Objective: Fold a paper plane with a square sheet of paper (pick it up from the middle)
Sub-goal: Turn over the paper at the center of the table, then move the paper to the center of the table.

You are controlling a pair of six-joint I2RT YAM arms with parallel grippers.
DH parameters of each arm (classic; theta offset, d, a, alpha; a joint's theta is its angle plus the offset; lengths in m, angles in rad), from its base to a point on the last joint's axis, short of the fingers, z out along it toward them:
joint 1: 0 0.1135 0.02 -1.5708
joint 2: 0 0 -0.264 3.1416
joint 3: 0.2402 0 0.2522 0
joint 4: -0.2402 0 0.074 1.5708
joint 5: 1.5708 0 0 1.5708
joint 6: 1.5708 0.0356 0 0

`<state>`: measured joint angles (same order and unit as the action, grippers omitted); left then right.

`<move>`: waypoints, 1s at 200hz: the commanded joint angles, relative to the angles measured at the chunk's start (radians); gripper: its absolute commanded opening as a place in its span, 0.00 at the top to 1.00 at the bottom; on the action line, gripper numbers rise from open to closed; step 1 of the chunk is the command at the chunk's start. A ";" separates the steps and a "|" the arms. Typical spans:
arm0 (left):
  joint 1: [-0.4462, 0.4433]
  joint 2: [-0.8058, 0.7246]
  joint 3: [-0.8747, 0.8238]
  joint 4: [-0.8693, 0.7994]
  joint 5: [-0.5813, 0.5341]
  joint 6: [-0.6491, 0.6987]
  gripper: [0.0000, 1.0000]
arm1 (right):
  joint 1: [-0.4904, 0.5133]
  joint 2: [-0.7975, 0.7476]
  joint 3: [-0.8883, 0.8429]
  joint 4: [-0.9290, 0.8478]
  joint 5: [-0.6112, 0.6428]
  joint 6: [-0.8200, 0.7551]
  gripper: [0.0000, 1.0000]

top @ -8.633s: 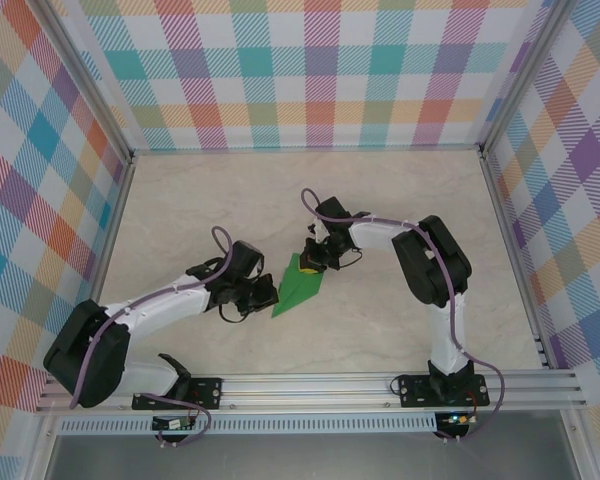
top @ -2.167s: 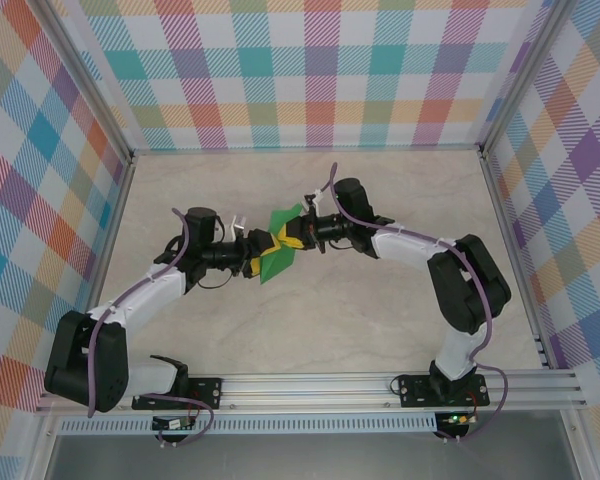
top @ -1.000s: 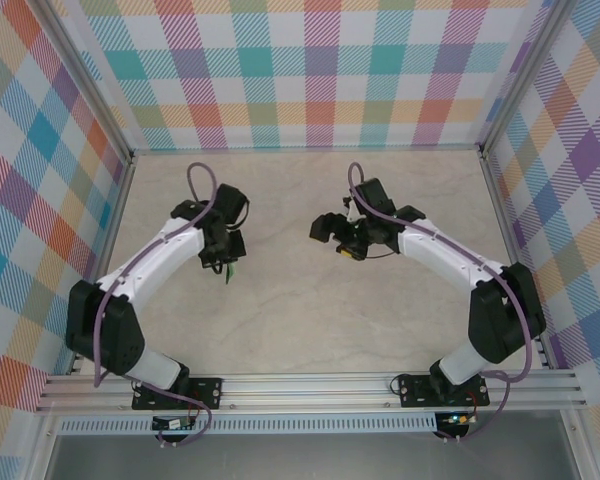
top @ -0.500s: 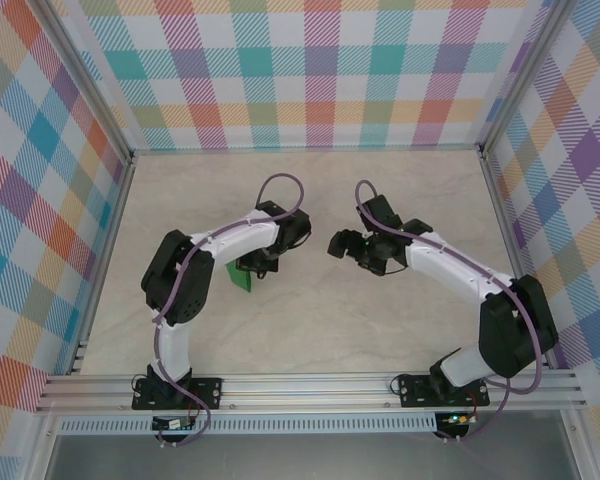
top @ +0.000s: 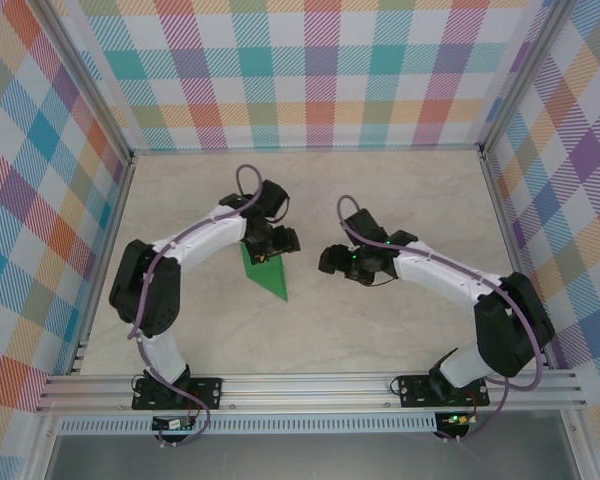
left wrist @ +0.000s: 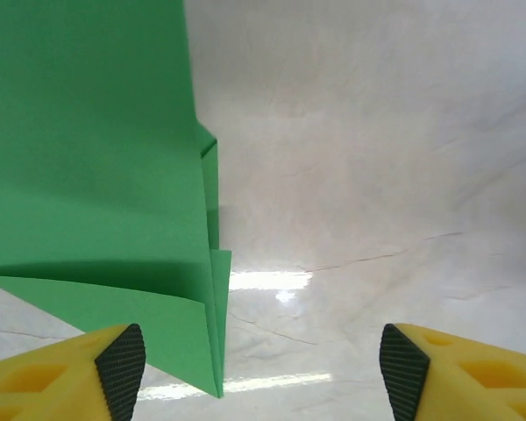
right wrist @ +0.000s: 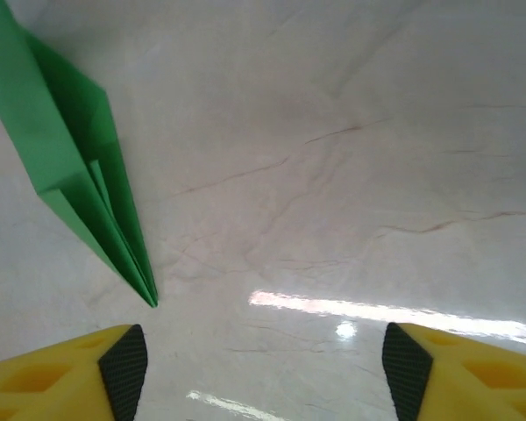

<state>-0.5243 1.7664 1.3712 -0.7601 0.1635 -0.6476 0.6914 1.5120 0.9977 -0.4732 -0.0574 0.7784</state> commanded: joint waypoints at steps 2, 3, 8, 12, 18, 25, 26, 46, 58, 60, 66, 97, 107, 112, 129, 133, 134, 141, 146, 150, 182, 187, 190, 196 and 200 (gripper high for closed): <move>0.080 -0.114 -0.065 0.064 0.088 -0.028 0.22 | 0.101 0.103 0.089 0.062 -0.005 -0.028 0.35; 0.083 -0.117 -0.068 0.063 0.085 -0.028 0.22 | 0.106 0.108 0.095 0.062 -0.005 -0.029 0.36; 0.100 -0.136 -0.081 0.058 0.068 -0.033 0.20 | 0.128 0.135 0.121 0.063 -0.004 -0.030 0.38; 0.112 -0.151 -0.094 0.053 0.053 -0.036 0.19 | 0.146 0.156 0.141 0.064 -0.001 -0.030 0.39; 0.133 -0.176 -0.116 0.045 0.028 -0.039 0.18 | 0.173 0.190 0.172 0.067 0.002 -0.027 0.42; 0.158 -0.199 -0.139 0.033 -0.005 -0.043 0.16 | 0.197 0.228 0.208 0.072 0.000 -0.025 0.46; 0.161 -0.203 -0.143 0.031 -0.008 -0.045 0.15 | 0.201 0.232 0.215 0.072 -0.001 -0.024 0.46; 0.235 -0.269 -0.231 0.012 -0.062 -0.067 0.12 | 0.254 0.345 0.328 0.080 -0.015 -0.018 0.52; 0.279 -0.312 -0.290 0.020 -0.060 -0.083 0.11 | 0.269 0.404 0.389 0.077 -0.016 -0.011 0.54; 0.285 -0.319 -0.298 0.020 -0.059 -0.085 0.11 | 0.271 0.415 0.400 0.077 -0.016 -0.010 0.55; 0.304 -0.338 -0.325 0.024 -0.057 -0.091 0.10 | 0.272 0.440 0.424 0.072 -0.012 -0.005 0.55; 0.362 -0.404 -0.415 0.022 -0.042 -0.090 0.09 | 0.272 0.549 0.542 0.012 0.034 -0.024 0.57; 0.370 -0.415 -0.431 0.021 -0.040 -0.088 0.09 | 0.272 0.581 0.575 -0.019 0.042 -0.040 0.58; 0.374 -0.421 -0.438 0.020 -0.041 -0.088 0.09 | 0.272 0.593 0.585 -0.031 0.047 -0.046 0.58; 0.380 -0.433 -0.454 0.019 -0.042 -0.086 0.08 | 0.270 0.621 0.600 -0.060 0.059 -0.072 0.58; 0.381 -0.436 -0.457 0.021 -0.043 -0.085 0.08 | 0.270 0.626 0.601 -0.065 0.061 -0.078 0.58; 0.381 -0.437 -0.458 0.021 -0.042 -0.085 0.08 | 0.270 0.627 0.601 -0.068 0.061 -0.080 0.58; 0.381 -0.439 -0.460 0.022 -0.043 -0.085 0.08 | 0.269 0.634 0.601 -0.078 0.060 -0.098 0.58; 0.381 -0.440 -0.463 0.025 -0.041 -0.084 0.08 | 0.269 0.639 0.602 -0.090 0.061 -0.111 0.58; 0.381 -0.440 -0.465 0.026 -0.040 -0.082 0.08 | 0.269 0.643 0.601 -0.097 0.060 -0.123 0.58; 0.381 -0.440 -0.466 0.029 -0.031 -0.061 0.08 | 0.268 0.623 0.530 -0.138 0.034 -0.298 0.58; 0.382 -0.441 -0.466 0.028 -0.029 -0.058 0.08 | 0.267 0.615 0.514 -0.147 0.032 -0.333 0.58; 0.381 -0.440 -0.467 0.028 -0.026 -0.056 0.08 | 0.266 0.608 0.502 -0.151 0.030 -0.353 0.57; 0.381 -0.442 -0.467 0.026 -0.023 -0.051 0.08 | 0.264 0.593 0.477 -0.161 0.024 -0.396 0.57; 0.381 -0.443 -0.468 0.027 -0.021 -0.047 0.08 | 0.263 0.584 0.459 -0.166 0.019 -0.424 0.57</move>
<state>-0.1589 1.3468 0.9188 -0.7280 0.1223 -0.7174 0.9619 2.1361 1.5482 -0.5343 -0.0193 0.5549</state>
